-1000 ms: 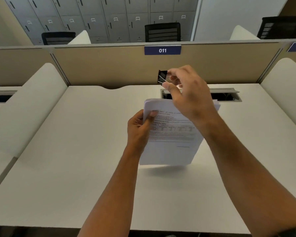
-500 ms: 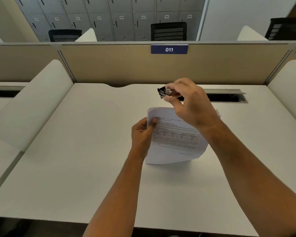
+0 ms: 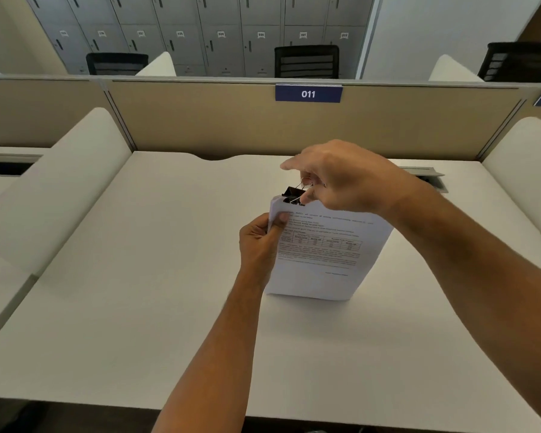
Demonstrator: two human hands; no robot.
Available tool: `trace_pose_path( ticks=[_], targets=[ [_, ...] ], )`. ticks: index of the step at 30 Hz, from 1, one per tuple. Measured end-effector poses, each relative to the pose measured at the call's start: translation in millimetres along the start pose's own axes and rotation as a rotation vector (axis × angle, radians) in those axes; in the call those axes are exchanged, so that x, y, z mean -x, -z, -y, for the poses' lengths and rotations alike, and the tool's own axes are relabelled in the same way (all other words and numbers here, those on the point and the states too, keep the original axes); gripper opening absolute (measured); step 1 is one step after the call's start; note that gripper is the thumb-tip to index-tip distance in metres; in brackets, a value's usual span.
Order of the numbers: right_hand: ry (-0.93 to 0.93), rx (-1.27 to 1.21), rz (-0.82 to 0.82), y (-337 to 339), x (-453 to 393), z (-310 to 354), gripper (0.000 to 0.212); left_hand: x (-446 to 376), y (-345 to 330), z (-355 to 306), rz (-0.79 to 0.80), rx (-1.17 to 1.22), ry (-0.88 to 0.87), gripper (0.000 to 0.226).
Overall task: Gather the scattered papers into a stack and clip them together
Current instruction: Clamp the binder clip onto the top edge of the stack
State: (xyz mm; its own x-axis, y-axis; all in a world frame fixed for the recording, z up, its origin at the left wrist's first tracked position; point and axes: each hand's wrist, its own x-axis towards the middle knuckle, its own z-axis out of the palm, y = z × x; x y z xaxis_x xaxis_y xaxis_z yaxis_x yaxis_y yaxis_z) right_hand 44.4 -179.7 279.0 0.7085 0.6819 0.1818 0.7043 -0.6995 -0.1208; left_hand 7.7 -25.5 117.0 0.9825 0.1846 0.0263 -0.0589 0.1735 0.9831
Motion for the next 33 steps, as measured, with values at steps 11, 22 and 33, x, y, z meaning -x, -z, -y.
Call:
trace_pose_path(
  ticks=[11,22,33],
  targets=[
    [0.054,0.150,0.154,7.8,-25.8,11.6,0.073,-4.2,0.3,-1.1,-0.006,-0.028,0.009,0.029],
    [0.053,0.171,0.263,-5.5,-49.8,4.8,0.080,-9.7,-0.7,0.3,-0.007,0.005,0.063,0.023],
    [-0.010,0.147,0.369,-6.9,-70.8,-7.4,0.051,-18.2,-1.8,1.6,-0.002,-0.004,0.082,0.029]
  ],
)
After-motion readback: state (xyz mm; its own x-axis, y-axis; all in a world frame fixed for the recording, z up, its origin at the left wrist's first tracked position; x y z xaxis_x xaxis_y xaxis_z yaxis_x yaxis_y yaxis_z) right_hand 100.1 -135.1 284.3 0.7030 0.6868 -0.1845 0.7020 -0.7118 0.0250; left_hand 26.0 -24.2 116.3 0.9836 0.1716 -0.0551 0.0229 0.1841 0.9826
